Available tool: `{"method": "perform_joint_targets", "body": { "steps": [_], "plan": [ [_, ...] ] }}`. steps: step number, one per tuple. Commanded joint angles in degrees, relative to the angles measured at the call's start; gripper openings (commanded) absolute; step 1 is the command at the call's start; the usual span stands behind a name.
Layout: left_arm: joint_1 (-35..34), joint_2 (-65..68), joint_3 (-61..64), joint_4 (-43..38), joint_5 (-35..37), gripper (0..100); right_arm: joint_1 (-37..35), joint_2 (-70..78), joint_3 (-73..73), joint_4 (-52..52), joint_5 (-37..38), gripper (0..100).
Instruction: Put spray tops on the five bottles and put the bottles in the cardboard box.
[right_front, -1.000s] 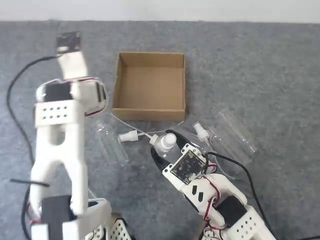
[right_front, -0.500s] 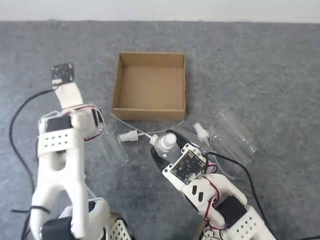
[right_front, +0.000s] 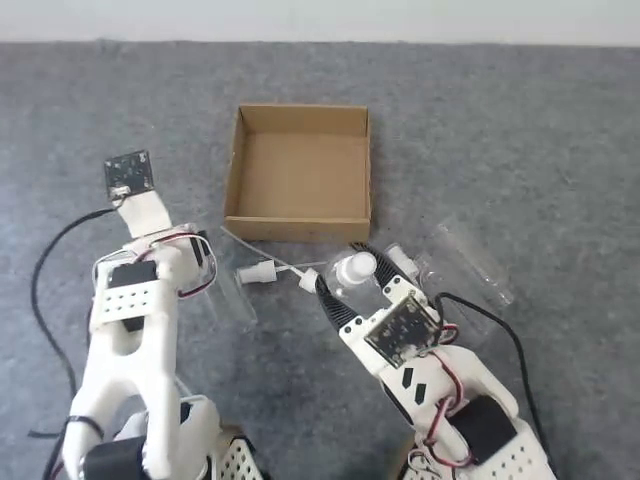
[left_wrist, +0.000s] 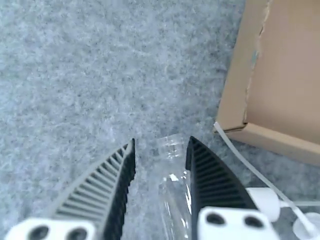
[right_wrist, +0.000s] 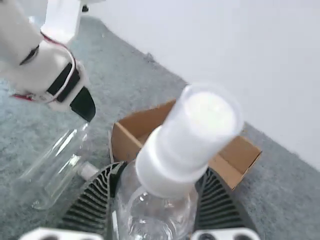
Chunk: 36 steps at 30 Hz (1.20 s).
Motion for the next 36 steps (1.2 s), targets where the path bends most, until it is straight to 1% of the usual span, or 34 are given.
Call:
{"method": "perform_joint_targets", "body": {
  "steps": [1,6,15,26,36],
  "plan": [
    [-0.18,-2.73,-0.48,-1.85,0.44,16,0.75,-0.13,-7.38,0.4,0.62,0.6],
    [-0.09,-2.55,-0.48,-1.93,0.44,16,0.75,2.77,-13.27,0.48,0.62,0.6],
    [-0.09,-2.37,-0.4,-1.93,0.44,16,1.01,22.55,-26.81,-0.4,0.26,0.6],
    [-0.18,-2.37,-0.31,-1.85,0.44,16,1.1,37.67,-28.84,-12.97,0.26,0.6],
    [-0.18,-2.37,-0.31,-1.85,0.44,16,1.19,47.6,-30.07,-23.25,0.62,0.6]
  ]
}}
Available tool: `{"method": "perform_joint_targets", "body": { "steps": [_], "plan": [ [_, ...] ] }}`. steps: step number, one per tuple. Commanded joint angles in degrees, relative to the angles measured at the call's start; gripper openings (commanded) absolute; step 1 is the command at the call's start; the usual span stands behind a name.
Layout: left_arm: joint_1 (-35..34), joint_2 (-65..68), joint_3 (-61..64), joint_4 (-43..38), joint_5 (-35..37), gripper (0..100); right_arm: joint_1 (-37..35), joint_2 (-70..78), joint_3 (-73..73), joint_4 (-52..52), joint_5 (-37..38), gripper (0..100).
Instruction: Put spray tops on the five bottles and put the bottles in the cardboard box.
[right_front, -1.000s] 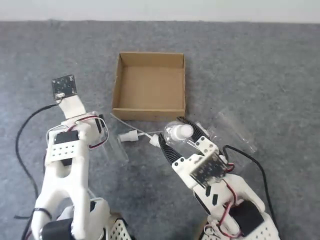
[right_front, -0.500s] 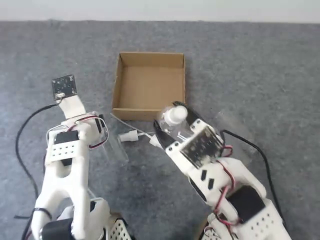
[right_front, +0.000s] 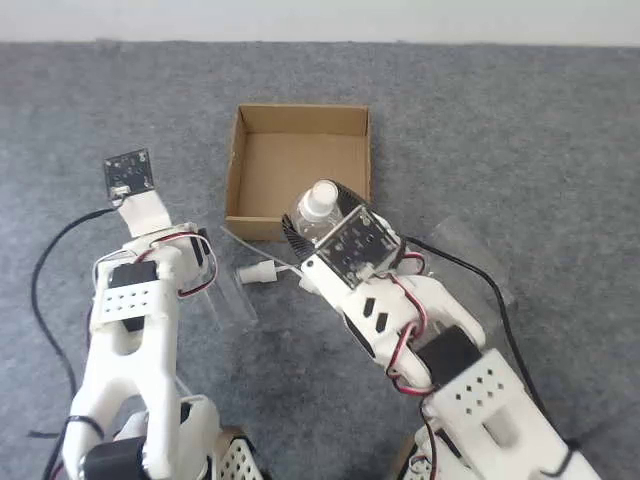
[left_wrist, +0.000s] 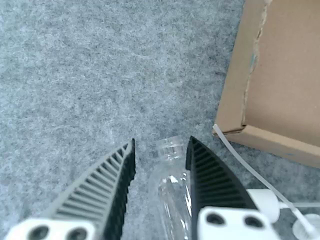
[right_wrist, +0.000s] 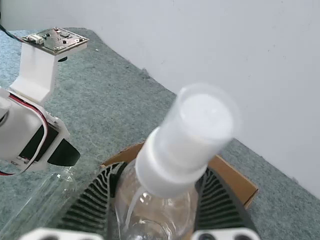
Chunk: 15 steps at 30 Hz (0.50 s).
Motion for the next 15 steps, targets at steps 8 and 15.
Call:
{"method": "perform_joint_targets", "body": {
  "steps": [8,15],
  "plan": [
    [-0.18,-2.37,-0.31,-1.67,0.44,16,3.56,11.56,-13.89,-4.53,0.35,0.6],
    [-0.18,-2.37,-0.31,-1.67,0.44,16,5.05,20.18,-20.57,-5.85,0.26,0.6]
  ]
}}
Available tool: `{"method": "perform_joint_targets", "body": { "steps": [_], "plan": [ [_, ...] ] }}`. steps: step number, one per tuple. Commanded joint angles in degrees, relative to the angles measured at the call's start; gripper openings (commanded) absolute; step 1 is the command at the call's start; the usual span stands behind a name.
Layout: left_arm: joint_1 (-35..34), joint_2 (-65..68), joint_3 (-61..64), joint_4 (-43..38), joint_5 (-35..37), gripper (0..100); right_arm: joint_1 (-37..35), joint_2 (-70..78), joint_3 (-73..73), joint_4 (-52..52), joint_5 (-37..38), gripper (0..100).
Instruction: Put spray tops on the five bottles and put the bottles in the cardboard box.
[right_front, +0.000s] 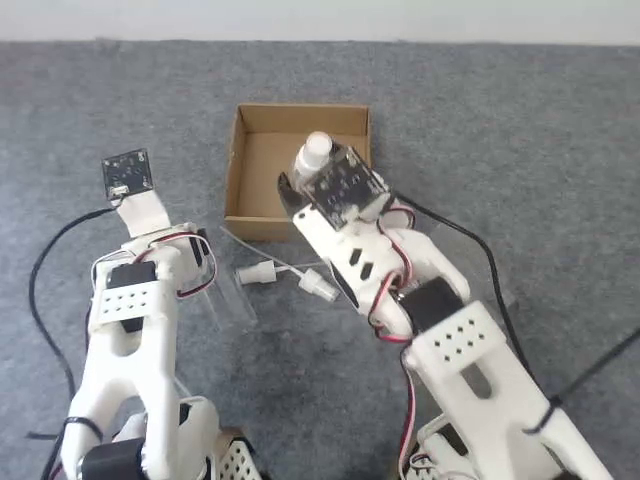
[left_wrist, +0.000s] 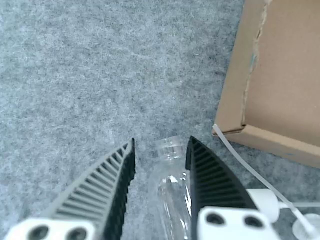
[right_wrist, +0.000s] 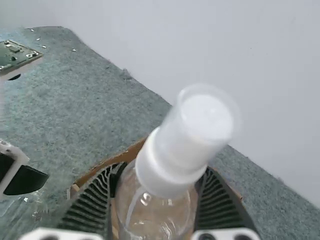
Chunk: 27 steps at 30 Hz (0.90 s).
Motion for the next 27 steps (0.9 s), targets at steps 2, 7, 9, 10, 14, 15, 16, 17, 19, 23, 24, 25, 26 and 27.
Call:
{"method": "perform_joint_targets", "body": {
  "steps": [2,7,9,10,14,15,16,17,19,23,24,25,26,27],
  "plan": [
    [-0.18,-2.37,-0.31,-1.67,0.44,16,2.07,5.23,-8.0,-5.41,0.26,0.6],
    [-0.18,-2.29,-0.31,-1.67,0.44,16,2.68,11.56,-10.02,-11.74,0.26,0.6],
    [-0.18,-2.29,-0.31,-1.67,0.44,16,2.68,14.02,-10.9,-12.53,0.26,0.6],
    [-0.18,-2.29,-0.31,-1.67,0.44,16,2.68,15.34,-11.69,-12.7,0.26,0.6],
    [-0.18,-2.29,-0.31,-1.76,0.44,16,3.3,20.35,-13.98,-16.04,0.26,0.6],
    [-0.18,-2.29,-0.31,-1.76,0.44,16,3.3,21.76,-14.42,-17.54,0.26,0.6],
    [-0.18,-2.29,-0.31,-1.76,0.35,16,3.38,23.25,-14.95,-18.95,0.26,0.6],
    [-0.18,-2.29,-0.31,-1.76,0.35,16,3.38,24.84,-15.38,-20.35,0.35,0.6],
    [-0.18,-2.29,-0.31,-1.76,0.35,16,3.3,28.09,-16.7,-22.81,0.53,0.6],
    [-0.18,-2.29,-0.31,-1.76,0.35,16,3.3,35.74,-21.45,-25.71,0.62,0.6],
    [-0.26,-2.29,-0.31,-1.67,0.35,16,3.3,37.76,-22.86,-26.07,0.62,0.6],
    [-0.26,-2.29,-0.31,-1.67,0.35,16,3.3,39.78,-24.53,-25.98,0.62,0.6],
    [-0.26,-2.29,-0.31,-1.67,0.35,16,3.3,41.89,-26.2,-25.98,0.62,0.6],
    [-0.26,-2.29,-0.31,-1.58,0.35,16,3.3,43.91,-27.87,-25.98,0.62,0.6]
  ]
}}
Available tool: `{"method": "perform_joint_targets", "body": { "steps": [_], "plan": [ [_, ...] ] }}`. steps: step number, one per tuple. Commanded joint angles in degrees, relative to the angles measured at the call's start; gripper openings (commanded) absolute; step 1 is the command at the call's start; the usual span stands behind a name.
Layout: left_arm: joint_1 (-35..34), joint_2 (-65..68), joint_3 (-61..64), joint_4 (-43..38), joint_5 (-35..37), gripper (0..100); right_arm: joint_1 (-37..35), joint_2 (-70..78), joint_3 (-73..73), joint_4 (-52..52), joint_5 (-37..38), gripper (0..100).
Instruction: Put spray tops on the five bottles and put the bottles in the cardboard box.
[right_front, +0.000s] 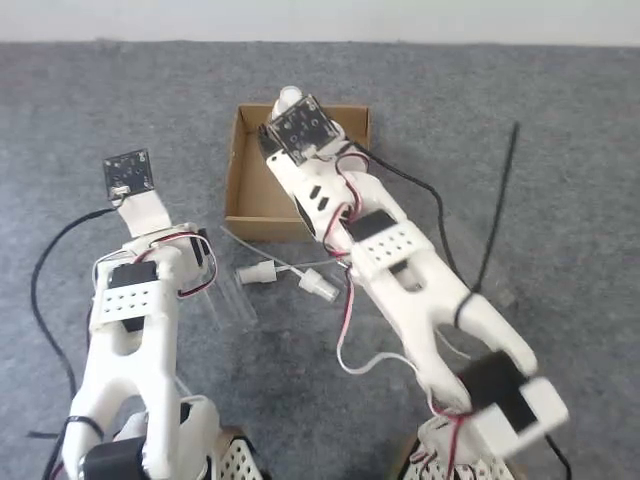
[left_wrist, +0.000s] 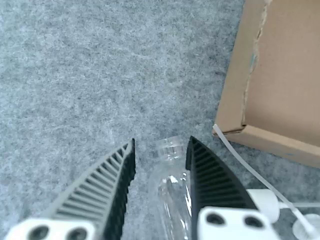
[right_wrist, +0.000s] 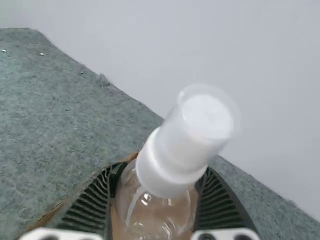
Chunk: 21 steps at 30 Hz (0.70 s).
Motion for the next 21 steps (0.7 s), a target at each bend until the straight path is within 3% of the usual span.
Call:
{"method": "perform_joint_targets", "body": {
  "steps": [1,14,21],
  "plan": [
    [-0.26,-2.29,-0.31,-1.58,0.35,16,0.84,5.93,-10.81,-2.07,0.62,0.6],
    [-0.26,-2.29,-0.31,-1.49,0.35,16,0.4,26.86,-33.14,-1.8,0.09,0.6],
    [-0.26,-2.29,-0.31,-1.49,0.35,16,0.66,38.99,-44.66,-1.54,-9.85,0.7]
  ]
}}
